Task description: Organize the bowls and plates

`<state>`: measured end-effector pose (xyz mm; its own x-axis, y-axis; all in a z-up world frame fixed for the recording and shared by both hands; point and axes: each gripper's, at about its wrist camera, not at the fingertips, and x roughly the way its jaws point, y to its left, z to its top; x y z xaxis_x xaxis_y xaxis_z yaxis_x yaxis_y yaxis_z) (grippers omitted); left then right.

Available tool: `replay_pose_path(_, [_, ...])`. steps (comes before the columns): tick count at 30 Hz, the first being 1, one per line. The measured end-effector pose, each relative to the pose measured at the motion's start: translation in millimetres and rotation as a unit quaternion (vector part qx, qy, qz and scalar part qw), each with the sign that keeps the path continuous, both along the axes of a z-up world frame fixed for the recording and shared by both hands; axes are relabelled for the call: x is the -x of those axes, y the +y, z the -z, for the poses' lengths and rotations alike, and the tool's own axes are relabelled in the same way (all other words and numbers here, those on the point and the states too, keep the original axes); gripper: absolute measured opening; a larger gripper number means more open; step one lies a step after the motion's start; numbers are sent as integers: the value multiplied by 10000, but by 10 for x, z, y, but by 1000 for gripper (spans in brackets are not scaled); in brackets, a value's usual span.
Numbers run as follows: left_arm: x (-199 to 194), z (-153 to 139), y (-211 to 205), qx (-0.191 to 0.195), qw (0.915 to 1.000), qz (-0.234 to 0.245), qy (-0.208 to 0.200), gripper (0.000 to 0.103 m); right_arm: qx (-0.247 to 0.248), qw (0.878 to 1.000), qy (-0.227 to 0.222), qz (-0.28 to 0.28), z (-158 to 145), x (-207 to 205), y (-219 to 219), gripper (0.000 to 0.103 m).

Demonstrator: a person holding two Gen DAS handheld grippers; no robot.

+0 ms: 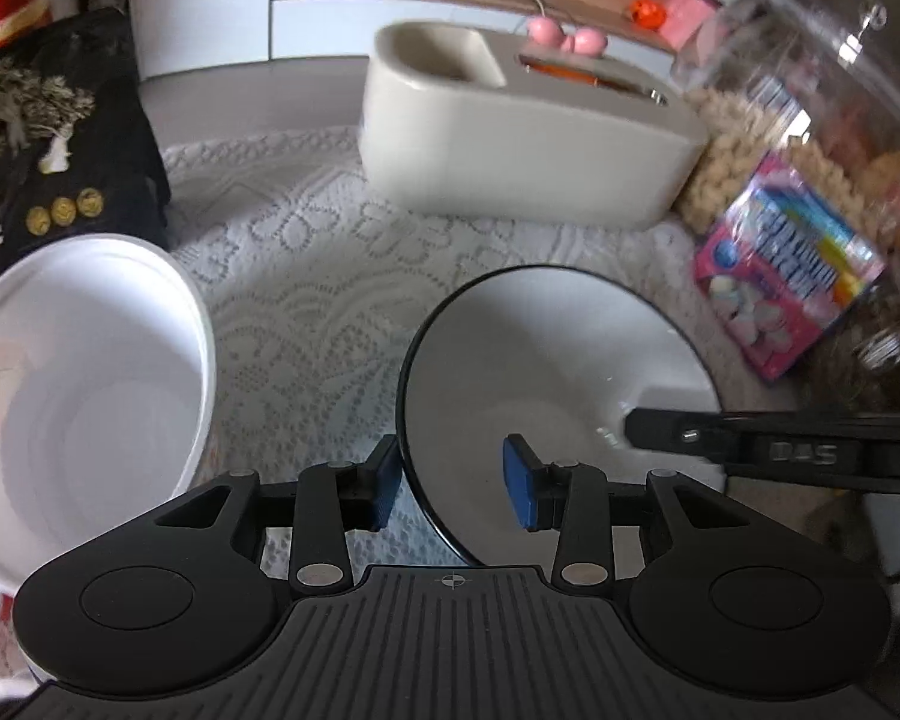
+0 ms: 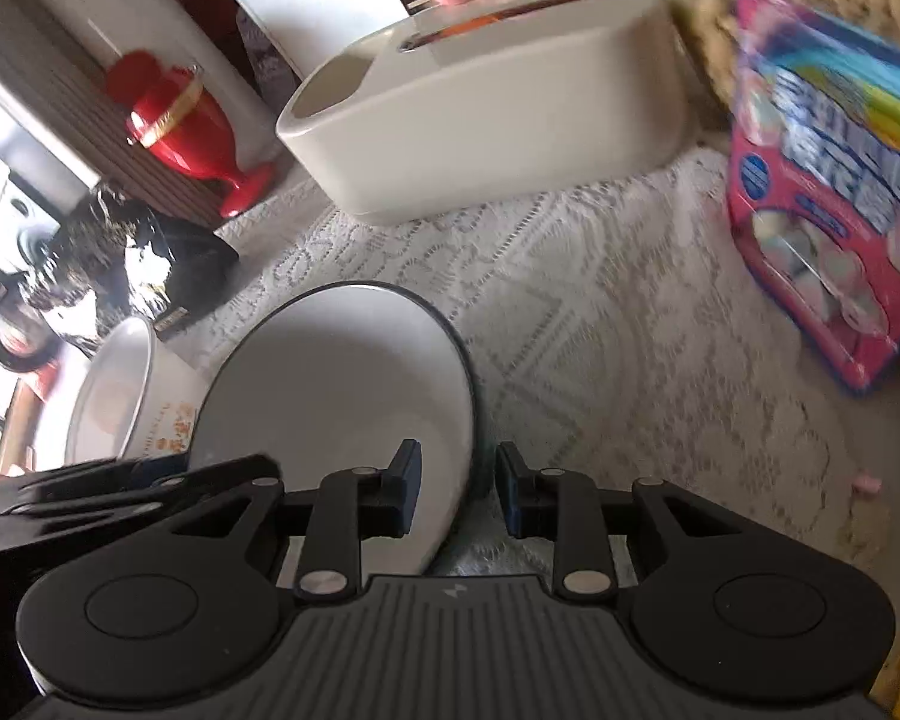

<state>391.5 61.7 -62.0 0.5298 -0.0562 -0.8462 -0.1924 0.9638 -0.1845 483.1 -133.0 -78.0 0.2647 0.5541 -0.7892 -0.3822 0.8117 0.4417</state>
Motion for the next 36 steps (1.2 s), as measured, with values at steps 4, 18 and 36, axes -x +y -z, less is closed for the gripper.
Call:
replay_pose_path(4, [-130,101,-10,61,9998,-111,174,43,-100,9999,86,34,42,-41,-18,27])
replay_pose_path(18, [-396,294,-63,-233,9991,-34,340,47,-43,9985,547,-52,247,-123,204,28])
replay_pose_path(36, [-433,305,-21,-127,9996,-42,251,46,-30,9995,286,-98,246,-151,238,29])
